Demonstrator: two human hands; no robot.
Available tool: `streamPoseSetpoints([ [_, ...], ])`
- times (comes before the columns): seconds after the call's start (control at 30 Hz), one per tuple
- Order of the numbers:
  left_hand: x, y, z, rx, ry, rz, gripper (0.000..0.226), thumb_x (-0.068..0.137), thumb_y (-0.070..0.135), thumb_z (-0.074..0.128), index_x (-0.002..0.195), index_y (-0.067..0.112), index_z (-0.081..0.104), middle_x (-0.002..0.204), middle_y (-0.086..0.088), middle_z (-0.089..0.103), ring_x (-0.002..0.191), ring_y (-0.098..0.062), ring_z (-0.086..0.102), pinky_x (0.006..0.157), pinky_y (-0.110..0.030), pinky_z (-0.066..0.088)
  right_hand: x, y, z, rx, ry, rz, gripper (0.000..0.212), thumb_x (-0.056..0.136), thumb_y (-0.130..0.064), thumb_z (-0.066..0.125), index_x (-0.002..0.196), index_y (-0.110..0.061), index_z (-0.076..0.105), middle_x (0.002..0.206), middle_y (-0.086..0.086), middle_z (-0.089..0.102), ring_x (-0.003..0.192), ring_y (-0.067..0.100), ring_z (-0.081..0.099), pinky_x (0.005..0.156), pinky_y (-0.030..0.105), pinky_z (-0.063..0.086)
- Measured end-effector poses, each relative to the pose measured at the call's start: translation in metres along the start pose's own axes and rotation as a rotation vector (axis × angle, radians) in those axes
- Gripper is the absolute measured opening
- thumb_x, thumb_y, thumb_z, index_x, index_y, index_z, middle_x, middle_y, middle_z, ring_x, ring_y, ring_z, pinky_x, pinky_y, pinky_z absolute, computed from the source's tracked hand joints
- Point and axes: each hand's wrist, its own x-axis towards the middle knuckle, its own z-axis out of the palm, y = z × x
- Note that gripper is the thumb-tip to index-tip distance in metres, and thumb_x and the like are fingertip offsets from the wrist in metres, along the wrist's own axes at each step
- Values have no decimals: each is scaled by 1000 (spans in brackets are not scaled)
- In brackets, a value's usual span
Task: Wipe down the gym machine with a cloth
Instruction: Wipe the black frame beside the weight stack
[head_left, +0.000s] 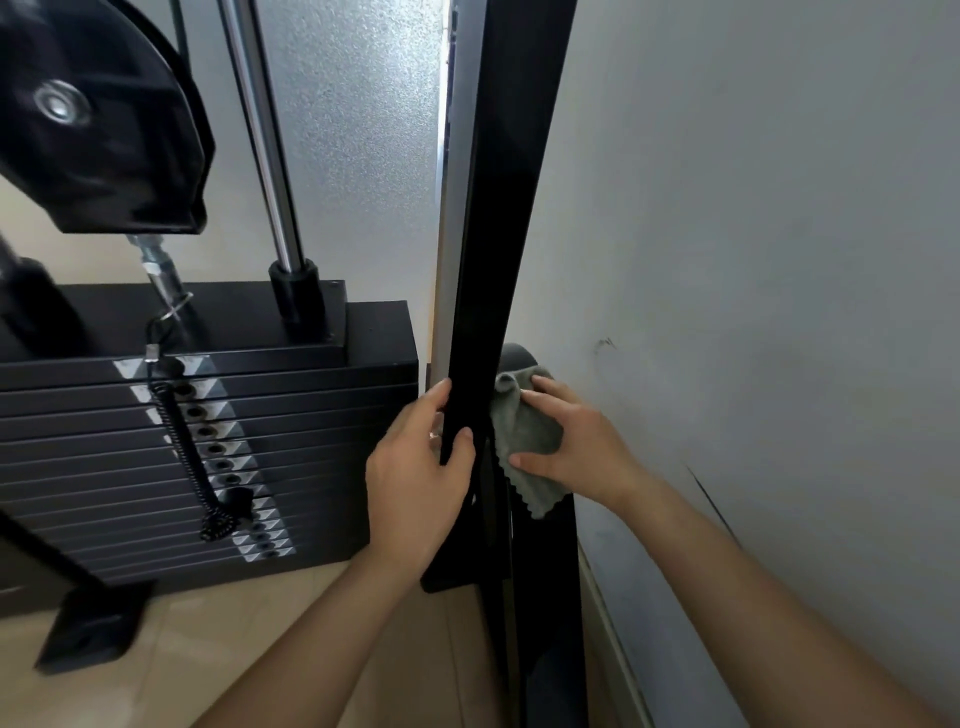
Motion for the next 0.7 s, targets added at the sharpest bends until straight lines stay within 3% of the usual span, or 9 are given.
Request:
streamPoseSetpoints([
  [0.1, 11, 9, -17, 325, 161, 346, 39, 89, 15, 72, 128, 16, 67, 119, 3, 68, 110, -17, 61, 91, -33, 53, -12, -1, 3, -210, 85, -87, 83, 74, -48, 84, 147, -29, 50, 156, -11, 39, 143, 15, 26, 118, 42, 33],
  [0.17, 21, 5, -30, 534, 264, 490, 39, 86, 19, 73, 124, 15, 70, 123, -3, 67, 113, -26, 58, 91, -38, 47, -12, -5, 5, -239, 107, -107, 83, 75, -51, 82, 147, -28, 49, 157, -9, 40, 147, 17, 20, 121, 42, 27],
  [0.33, 31, -20, -42, 870, 235, 516, 53, 88, 32, 70, 138, 20, 60, 137, -1, 61, 123, -26, 47, 96, -46, 36, 5, -17, 12, -165, 31, -39, 95, 78, -54, 78, 156, -29, 31, 165, -11, 21, 153, 13, 6, 123, 38, 20],
  [0.57, 32, -30, -41, 880, 257, 540, 52, 89, 32, 69, 140, 22, 59, 137, 1, 61, 119, -24, 48, 95, -45, 36, 24, -27, 16, -83, 57, 27, 96, 77, -51, 78, 157, -30, 29, 166, -11, 18, 152, 11, 2, 123, 41, 20],
  [0.7, 33, -29, -42, 874, 253, 536, 50, 91, 32, 67, 139, 22, 59, 137, 1, 61, 119, -25, 48, 95, -45, 36, 9, -22, 15, -76, 90, -32, 92, 74, -50, 81, 153, -26, 39, 161, -7, 30, 149, 16, 11, 122, 41, 22],
])
